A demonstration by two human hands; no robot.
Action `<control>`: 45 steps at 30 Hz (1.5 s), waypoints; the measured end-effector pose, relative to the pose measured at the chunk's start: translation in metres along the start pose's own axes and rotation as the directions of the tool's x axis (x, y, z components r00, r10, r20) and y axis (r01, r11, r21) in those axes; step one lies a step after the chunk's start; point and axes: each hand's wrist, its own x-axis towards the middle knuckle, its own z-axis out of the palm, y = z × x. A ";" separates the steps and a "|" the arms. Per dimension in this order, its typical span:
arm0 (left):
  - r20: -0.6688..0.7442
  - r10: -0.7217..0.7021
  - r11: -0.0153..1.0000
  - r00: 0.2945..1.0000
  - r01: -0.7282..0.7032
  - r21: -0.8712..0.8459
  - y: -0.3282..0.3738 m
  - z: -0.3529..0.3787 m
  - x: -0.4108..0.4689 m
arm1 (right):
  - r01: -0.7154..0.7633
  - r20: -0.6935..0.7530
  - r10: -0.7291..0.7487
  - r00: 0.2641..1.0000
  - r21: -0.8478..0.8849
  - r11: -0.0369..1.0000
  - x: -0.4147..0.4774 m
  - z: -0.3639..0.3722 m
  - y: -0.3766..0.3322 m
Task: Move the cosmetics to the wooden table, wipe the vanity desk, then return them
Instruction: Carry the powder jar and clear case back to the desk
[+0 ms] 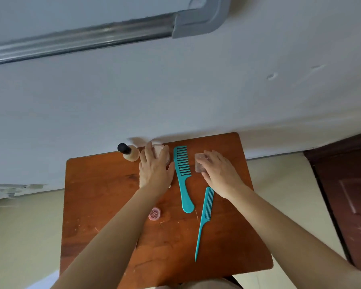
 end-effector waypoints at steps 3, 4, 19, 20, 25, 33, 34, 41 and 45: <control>0.024 0.026 0.997 0.999 -0.027 0.071 -0.003 0.000 -0.001 | -0.022 -0.063 0.025 0.998 0.048 0.999 -0.011 0.002 -0.003; 0.034 0.039 0.996 0.999 -0.042 0.077 -0.004 -0.001 0.000 | -0.030 -0.082 0.035 0.996 0.067 0.997 -0.014 0.002 -0.002; -0.273 0.340 0.925 0.900 -0.372 -0.074 0.000 -0.122 -0.020 | -0.200 -0.477 0.239 0.845 0.132 0.971 -0.052 -0.122 -0.021; -0.305 0.366 0.909 0.879 -0.408 -0.083 0.005 -0.133 -0.023 | -0.220 -0.504 0.257 0.824 0.133 0.966 -0.059 -0.132 -0.023; -0.422 0.522 0.779 0.742 -0.616 -0.119 0.040 -0.170 -0.041 | -0.320 -0.670 0.351 0.654 0.175 0.931 -0.122 -0.162 -0.032; -0.456 0.736 0.491 0.500 -0.858 -0.149 0.130 -0.166 -0.109 | -0.589 -0.756 0.555 0.347 0.285 0.756 -0.297 -0.146 -0.033; -0.451 0.770 0.442 0.452 -0.887 -0.133 0.144 -0.165 -0.121 | -0.618 -0.766 0.570 0.297 0.301 0.727 -0.323 -0.144 -0.035; -0.429 0.891 0.118 0.150 -0.988 -0.098 0.258 -0.166 -0.250 | -0.768 -0.758 0.646 -0.090 0.466 0.440 -0.520 -0.126 -0.061; -0.449 0.894 -0.064 -0.005 -0.991 -0.115 0.315 -0.153 -0.364 | -0.796 -0.707 0.665 -0.241 0.536 0.281 -0.646 -0.096 -0.088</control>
